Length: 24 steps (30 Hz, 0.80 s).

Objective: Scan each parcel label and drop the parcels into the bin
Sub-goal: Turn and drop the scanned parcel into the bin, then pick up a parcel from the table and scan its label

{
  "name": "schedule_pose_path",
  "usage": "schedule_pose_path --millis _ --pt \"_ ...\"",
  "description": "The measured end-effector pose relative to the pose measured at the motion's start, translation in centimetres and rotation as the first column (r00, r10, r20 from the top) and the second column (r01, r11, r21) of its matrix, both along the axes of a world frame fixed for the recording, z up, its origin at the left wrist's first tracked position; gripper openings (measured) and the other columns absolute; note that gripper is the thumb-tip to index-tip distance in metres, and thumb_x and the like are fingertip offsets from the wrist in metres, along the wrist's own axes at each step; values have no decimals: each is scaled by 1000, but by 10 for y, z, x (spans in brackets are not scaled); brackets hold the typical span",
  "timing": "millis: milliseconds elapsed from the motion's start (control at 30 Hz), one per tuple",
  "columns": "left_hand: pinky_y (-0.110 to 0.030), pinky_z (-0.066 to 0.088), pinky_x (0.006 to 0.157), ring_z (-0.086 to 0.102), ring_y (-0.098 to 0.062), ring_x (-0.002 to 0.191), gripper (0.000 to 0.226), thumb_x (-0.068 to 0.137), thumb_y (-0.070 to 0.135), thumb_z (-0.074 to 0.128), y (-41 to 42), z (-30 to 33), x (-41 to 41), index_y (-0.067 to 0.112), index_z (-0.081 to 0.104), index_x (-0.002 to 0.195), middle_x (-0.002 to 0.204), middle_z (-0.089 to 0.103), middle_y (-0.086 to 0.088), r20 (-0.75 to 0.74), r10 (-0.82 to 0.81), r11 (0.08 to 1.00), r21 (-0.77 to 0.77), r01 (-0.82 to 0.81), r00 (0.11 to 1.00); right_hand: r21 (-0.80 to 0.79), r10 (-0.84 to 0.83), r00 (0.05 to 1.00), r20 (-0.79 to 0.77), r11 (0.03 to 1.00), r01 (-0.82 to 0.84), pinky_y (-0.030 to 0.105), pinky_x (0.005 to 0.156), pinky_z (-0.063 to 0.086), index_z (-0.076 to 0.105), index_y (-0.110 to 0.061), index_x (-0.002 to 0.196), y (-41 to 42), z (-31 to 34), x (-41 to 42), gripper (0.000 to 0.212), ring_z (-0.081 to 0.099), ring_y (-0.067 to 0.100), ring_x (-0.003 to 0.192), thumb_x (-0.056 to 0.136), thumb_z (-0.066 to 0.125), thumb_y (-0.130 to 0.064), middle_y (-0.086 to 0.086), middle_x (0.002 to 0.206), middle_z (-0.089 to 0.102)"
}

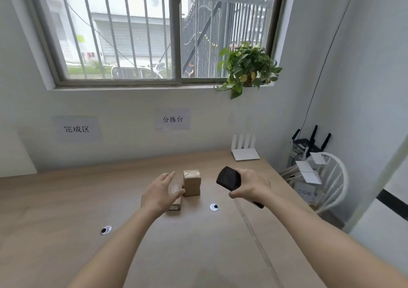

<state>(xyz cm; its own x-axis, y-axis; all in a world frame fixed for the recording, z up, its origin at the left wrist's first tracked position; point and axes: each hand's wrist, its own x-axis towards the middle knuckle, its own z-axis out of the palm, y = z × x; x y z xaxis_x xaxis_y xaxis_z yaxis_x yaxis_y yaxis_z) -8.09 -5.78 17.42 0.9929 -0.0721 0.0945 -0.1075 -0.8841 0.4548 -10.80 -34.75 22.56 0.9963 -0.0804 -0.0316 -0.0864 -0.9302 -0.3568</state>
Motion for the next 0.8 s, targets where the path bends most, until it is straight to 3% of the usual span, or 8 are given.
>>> schedule_pose_path --millis 267,400,600,800 --pt "-38 41 107 33 -17 145 79 91 68 48 -10 -47 131 33 22 157 159 31 8 -148 27 1000 16 -25 989 7 12 1000 -15 1000 -12 30 61 39 50 -39 91 -6 -37 135 44 62 20 89 55 73 -50 -14 88 62" --pt "-38 43 101 42 -21 139 77 92 67 46 -12 -73 176 31 24 157 157 35 8 -201 37 999 13 -35 979 18 7 998 -57 1000 -6 30 63 40 54 -33 94 -5 -64 186 45 62 20 89 57 74 -50 -13 87 62" --pt "-40 39 108 37 -21 142 75 91 68 47 -15 -117 233 34 28 155 158 35 8 -306 79 996 -19 -88 949 46 28 986 -162 999 -21 30 64 45 59 -32 101 -4 -108 257 48 62 20 87 59 76 -48 -13 87 63" --pt "-41 38 109 35 -22 144 74 93 65 47 -24 -161 281 31 28 155 158 36 5 -384 97 992 -41 -122 918 105 61 958 -281 994 -33 33 69 47 52 -34 91 -3 -163 327 48 57 20 95 51 71 -54 -6 95 62"
